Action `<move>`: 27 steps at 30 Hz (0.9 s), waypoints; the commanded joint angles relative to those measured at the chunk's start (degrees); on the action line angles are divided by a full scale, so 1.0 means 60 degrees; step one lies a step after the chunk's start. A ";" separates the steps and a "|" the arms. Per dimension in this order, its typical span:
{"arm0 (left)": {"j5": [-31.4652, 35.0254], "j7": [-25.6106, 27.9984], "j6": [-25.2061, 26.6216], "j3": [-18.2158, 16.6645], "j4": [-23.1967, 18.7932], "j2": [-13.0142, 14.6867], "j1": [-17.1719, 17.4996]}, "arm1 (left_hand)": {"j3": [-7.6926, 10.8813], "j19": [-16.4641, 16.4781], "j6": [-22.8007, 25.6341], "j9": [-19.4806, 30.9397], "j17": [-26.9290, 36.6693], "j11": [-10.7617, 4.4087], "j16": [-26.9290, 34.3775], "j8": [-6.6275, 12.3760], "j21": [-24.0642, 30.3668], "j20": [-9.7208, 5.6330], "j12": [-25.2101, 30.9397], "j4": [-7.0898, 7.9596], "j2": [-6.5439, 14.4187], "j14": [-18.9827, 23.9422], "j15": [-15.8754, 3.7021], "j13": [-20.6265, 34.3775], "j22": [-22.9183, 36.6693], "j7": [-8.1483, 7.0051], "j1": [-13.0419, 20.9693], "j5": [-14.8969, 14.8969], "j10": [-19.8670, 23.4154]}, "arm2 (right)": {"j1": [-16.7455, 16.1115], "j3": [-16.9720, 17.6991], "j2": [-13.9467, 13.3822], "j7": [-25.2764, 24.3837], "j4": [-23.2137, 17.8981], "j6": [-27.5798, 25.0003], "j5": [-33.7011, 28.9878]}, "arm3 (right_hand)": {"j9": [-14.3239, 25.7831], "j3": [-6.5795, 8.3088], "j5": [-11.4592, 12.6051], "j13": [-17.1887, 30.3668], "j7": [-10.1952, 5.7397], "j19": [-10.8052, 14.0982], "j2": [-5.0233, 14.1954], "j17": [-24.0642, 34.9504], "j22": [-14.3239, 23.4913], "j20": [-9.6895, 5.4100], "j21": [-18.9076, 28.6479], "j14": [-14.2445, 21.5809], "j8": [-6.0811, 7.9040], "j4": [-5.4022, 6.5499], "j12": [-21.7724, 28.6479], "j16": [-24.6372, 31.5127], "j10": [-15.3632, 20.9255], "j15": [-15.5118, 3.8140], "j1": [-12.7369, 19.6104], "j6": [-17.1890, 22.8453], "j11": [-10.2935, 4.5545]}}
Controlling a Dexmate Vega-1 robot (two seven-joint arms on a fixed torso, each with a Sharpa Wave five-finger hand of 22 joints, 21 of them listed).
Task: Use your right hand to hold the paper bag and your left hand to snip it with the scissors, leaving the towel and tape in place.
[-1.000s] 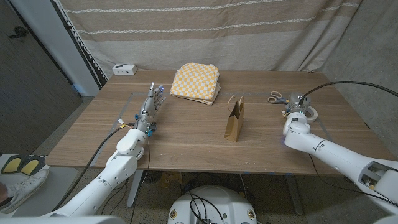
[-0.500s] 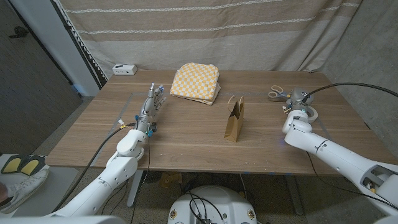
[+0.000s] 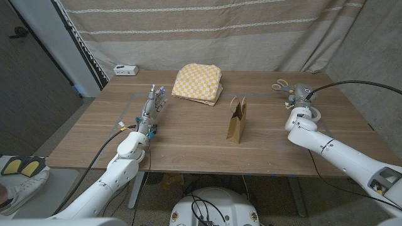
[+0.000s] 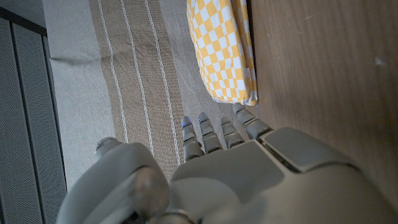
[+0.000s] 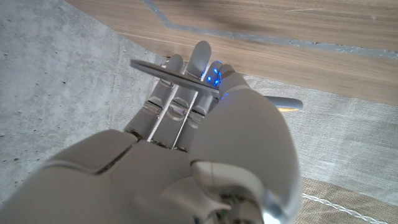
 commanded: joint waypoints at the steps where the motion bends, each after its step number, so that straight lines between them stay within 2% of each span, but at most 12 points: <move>1: -0.0063 0.0005 -0.0032 -0.0039 -0.0015 -0.0007 0.0109 | -0.0015 -0.0008 0.0078 0.0039 0.0013 -0.0017 0.0042 0.0005 0.0031 -0.1148 0.0047 0.0052 0.0049 0.0049 -0.1253 0.0009 0.0030 -0.0007 -0.0005 -0.0026 0.0096 | -0.0083 0.0069 -0.0354 0.0510 -0.0568 0.0365 0.0133 | 0.0773 0.0963 -0.0190 0.1624 0.0020 0.0165 0.0144 0.0786 0.0832 -0.1373 0.1314 0.0114 -0.0197 0.0836 0.0399 0.0898 -0.0277 -0.0507 -0.0325 -0.0443 -0.0157; 4: -0.0068 -0.0005 -0.0021 -0.0033 -0.0054 0.0008 0.0145 | -0.0015 -0.0007 0.0082 0.0039 0.0013 -0.0017 0.0044 0.0006 0.0032 -0.1147 0.0047 0.0053 0.0051 0.0055 -0.1258 0.0009 0.0030 -0.0026 -0.0006 -0.0027 0.0097 | -0.0098 0.0075 -0.0446 0.0670 -0.0677 0.0477 0.0150 | 0.1160 0.1240 -0.0254 0.2258 0.0079 0.0053 0.0149 0.0968 0.1134 -0.1376 0.1837 -0.0027 -0.0295 0.1034 0.0679 0.1138 -0.0381 -0.0499 -0.0468 -0.0696 -0.0258; 6: -0.0064 0.0004 -0.0012 -0.0031 -0.0076 0.0015 0.0162 | -0.0015 -0.0008 0.0091 0.0039 0.0013 -0.0009 0.0045 0.0008 0.0031 -0.1138 0.0046 0.0054 0.0052 0.0058 -0.1255 0.0009 0.0030 -0.0023 -0.0007 -0.0029 0.0097 | -0.0096 0.0070 -0.0481 0.0762 -0.0725 0.0505 0.0143 | 0.1673 0.1548 -0.0293 0.3149 0.0046 -0.0066 0.0150 0.1233 0.1448 -0.1390 0.2502 -0.0093 -0.0310 0.1153 0.1155 0.1483 -0.0463 -0.0500 -0.0588 -0.0834 -0.0340; 11: -0.0095 0.0018 0.0011 -0.0052 -0.0126 0.0033 0.0215 | -0.0015 -0.0008 0.0092 0.0039 0.0013 -0.0009 0.0044 0.0006 0.0031 -0.1135 0.0045 0.0057 0.0055 0.0059 -0.1257 0.0009 0.0030 -0.0023 -0.0009 -0.0032 0.0097 | -0.0073 0.0005 -0.0735 0.1238 -0.0882 0.0885 0.0171 | 0.2470 0.2020 -0.0342 0.4582 0.0094 0.0105 0.0164 0.1702 0.1766 -0.1427 0.3541 -0.0085 -0.0342 0.1348 0.1844 0.2075 -0.0825 -0.0479 -0.0798 -0.1201 -0.0562; 14: -0.0122 0.0013 0.0026 -0.0065 -0.0144 0.0049 0.0254 | -0.0016 -0.0005 0.0094 0.0039 0.0013 -0.0012 0.0044 0.0006 0.0033 -0.1133 0.0044 0.0058 0.0056 0.0059 -0.1247 0.0010 0.0030 -0.0017 -0.0011 -0.0034 0.0095 | -0.0050 -0.0035 -0.0864 0.1520 -0.0973 0.1088 0.0164 | 0.2659 0.2121 -0.0353 0.4788 0.0118 0.0152 0.0161 0.1807 0.1800 -0.1420 0.3765 -0.0040 -0.0354 0.1376 0.1934 0.2234 -0.0896 -0.0474 -0.0849 -0.1312 -0.0570; 17: -0.0147 -0.0013 0.0008 -0.0081 -0.0133 0.0053 0.0272 | -0.0016 -0.0007 0.0091 0.0039 0.0013 -0.0017 0.0041 0.0003 0.0032 -0.1127 0.0043 0.0061 0.0058 0.0053 -0.1243 0.0010 0.0030 -0.0021 -0.0014 -0.0037 0.0095 | -0.0129 0.0106 -0.0867 0.1595 -0.1030 0.1340 0.0312 | 0.2925 0.2286 -0.0374 0.5196 0.0126 0.0332 0.0168 0.1825 0.1815 -0.1431 0.4092 -0.0125 -0.0361 0.1434 0.2100 0.2313 -0.1070 -0.0472 -0.0931 -0.1434 -0.0642; 19: -0.0144 -0.0009 0.0006 -0.0089 -0.0133 0.0062 0.0280 | -0.0017 -0.0004 0.0083 0.0039 0.0013 -0.0005 0.0041 -0.0001 0.0033 -0.1128 0.0040 0.0062 0.0059 0.0053 -0.1237 0.0010 0.0030 -0.0014 -0.0017 -0.0038 0.0088 | -0.0154 0.0195 -0.0777 0.1612 -0.1010 0.1329 0.0410 | 0.3046 0.2353 -0.0383 0.5376 0.0143 0.0311 0.0173 0.1869 0.1810 -0.1422 0.4198 -0.0111 -0.0359 0.1456 0.2181 0.2388 -0.1129 -0.0469 -0.0970 -0.1478 -0.0680; 22: -0.0193 -0.0023 0.0020 -0.0105 -0.0144 0.0056 0.0291 | -0.0017 -0.0008 0.0082 0.0039 0.0014 -0.0004 0.0041 -0.0002 0.0032 -0.1124 0.0040 0.0064 0.0061 0.0052 -0.1247 0.0010 0.0030 -0.0012 -0.0019 -0.0041 0.0088 | -0.0182 0.0284 -0.0681 0.1664 -0.0930 0.1370 0.0555 | 0.3184 0.2431 -0.0388 0.5321 0.0209 0.0284 0.0164 0.1848 0.1799 -0.1421 0.4319 -0.0186 -0.0307 0.1462 0.2163 0.2398 -0.1076 -0.0469 -0.1002 -0.1388 -0.0669; 27: -0.0206 -0.0054 0.0020 -0.0110 -0.0143 0.0076 0.0321 | -0.0018 -0.0009 0.0080 0.0039 0.0014 -0.0010 0.0040 -0.0005 0.0032 -0.1123 0.0041 0.0068 0.0066 0.0049 -0.1244 0.0010 0.0030 -0.0010 -0.0024 -0.0046 0.0093 | -0.0176 0.0310 -0.0587 0.1709 -0.0787 0.1290 0.0639 | 0.3195 0.2449 -0.0413 0.5053 0.0223 0.0223 0.0109 0.1767 0.1779 -0.1426 0.4506 -0.0292 -0.0340 0.1389 0.2075 0.2407 -0.0906 -0.0470 -0.1029 -0.1203 -0.0512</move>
